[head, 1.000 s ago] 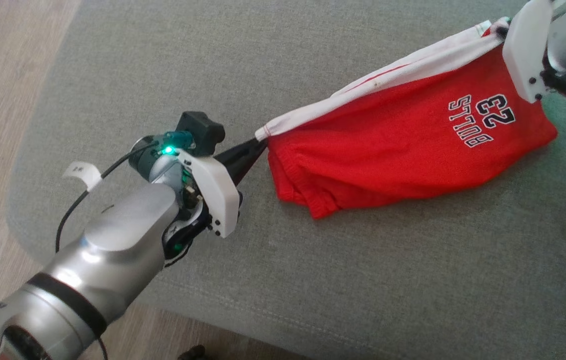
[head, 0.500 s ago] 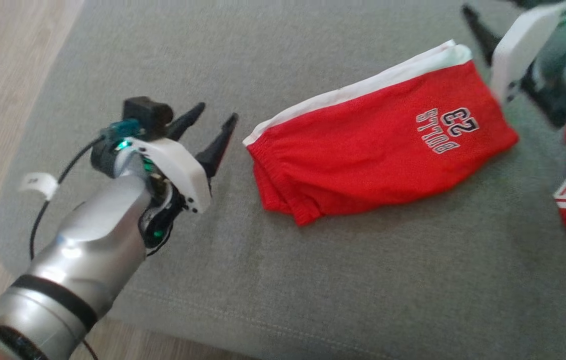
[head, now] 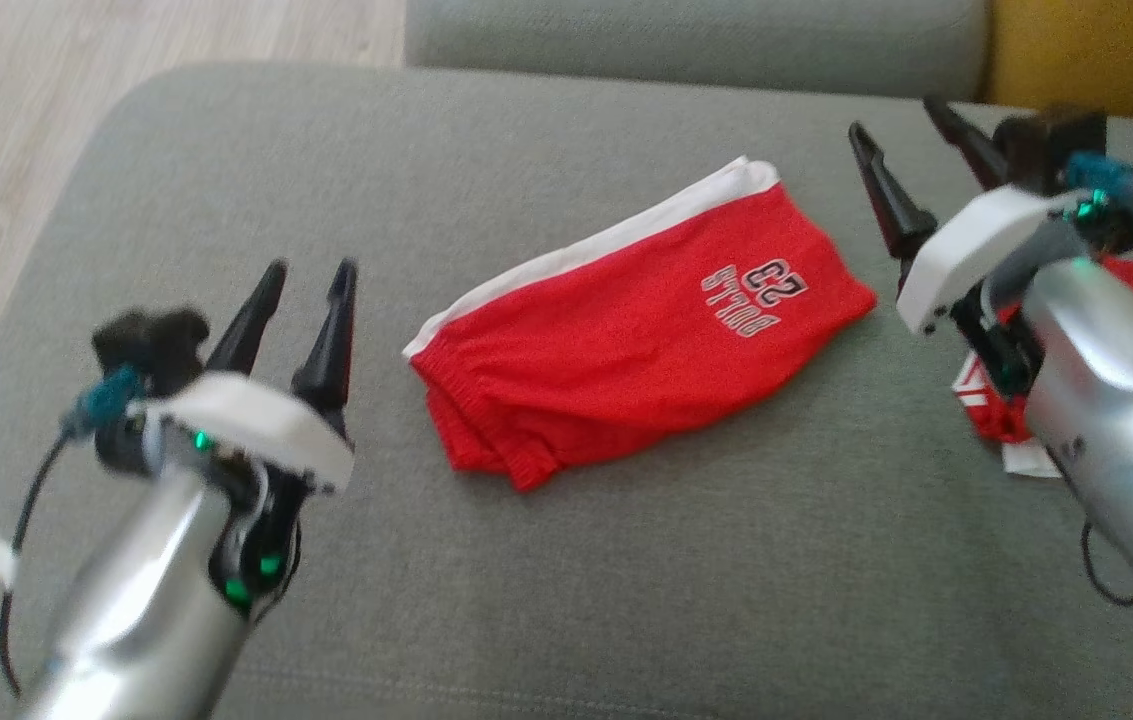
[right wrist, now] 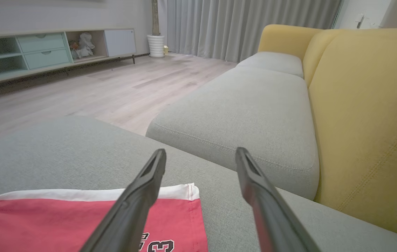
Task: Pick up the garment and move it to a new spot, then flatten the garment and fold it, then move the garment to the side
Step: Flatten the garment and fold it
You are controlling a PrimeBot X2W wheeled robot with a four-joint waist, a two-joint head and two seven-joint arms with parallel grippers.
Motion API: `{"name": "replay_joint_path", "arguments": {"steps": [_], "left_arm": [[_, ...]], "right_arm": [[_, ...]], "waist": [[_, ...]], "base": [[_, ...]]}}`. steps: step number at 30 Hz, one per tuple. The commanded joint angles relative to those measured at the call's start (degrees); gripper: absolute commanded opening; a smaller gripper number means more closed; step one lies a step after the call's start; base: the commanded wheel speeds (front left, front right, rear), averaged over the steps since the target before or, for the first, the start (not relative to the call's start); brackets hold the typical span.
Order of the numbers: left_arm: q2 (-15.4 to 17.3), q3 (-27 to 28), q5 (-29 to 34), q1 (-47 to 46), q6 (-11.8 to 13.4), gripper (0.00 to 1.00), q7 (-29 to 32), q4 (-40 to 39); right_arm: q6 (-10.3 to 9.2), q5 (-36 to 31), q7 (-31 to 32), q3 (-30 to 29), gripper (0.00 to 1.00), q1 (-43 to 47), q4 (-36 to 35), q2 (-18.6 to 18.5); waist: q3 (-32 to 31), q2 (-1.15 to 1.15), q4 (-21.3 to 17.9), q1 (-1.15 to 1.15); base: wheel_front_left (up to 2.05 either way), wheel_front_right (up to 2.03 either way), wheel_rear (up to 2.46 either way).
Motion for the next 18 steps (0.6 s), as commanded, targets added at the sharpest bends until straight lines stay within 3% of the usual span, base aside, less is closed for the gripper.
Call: {"name": "replay_joint_path", "arguments": {"steps": [1, 9, 14, 18], "left_arm": [[1.21, 5.25, 2.42, 1.41, 0.81, 1.00, -0.68, -3.64], [-2.76, 12.29, 11.92, 15.22, 0.47, 1.00, -0.68, -9.37], [-5.53, 16.70, 16.90, 21.55, -0.36, 1.00, -0.68, -11.65], [-8.00, 19.80, 21.34, 25.68, -1.50, 1.00, -0.68, -13.30]], "right_arm": [[0.10, -2.72, -0.75, -3.66, 1.00, 2.52, -3.15, 0.39], [0.10, -18.34, -0.78, -24.53, 1.00, 21.88, -15.68, 1.53], [0.10, -27.57, -0.79, -36.35, 1.00, 33.61, -23.39, 6.29], [0.10, -33.14, -0.79, -42.33, 1.00, 39.96, -28.24, 10.54]], "waist": [[-3.25, 0.00, -2.91, 0.00], [-7.16, 0.00, -5.53, 0.00], [-7.91, 0.00, -6.34, 0.00], [-8.26, 0.00, -6.63, 0.00]], "base": [[0.00, 0.00, 0.00], [0.00, 0.00, 0.00], [0.00, 0.00, 0.00], [0.00, 0.00, 0.00]]}}
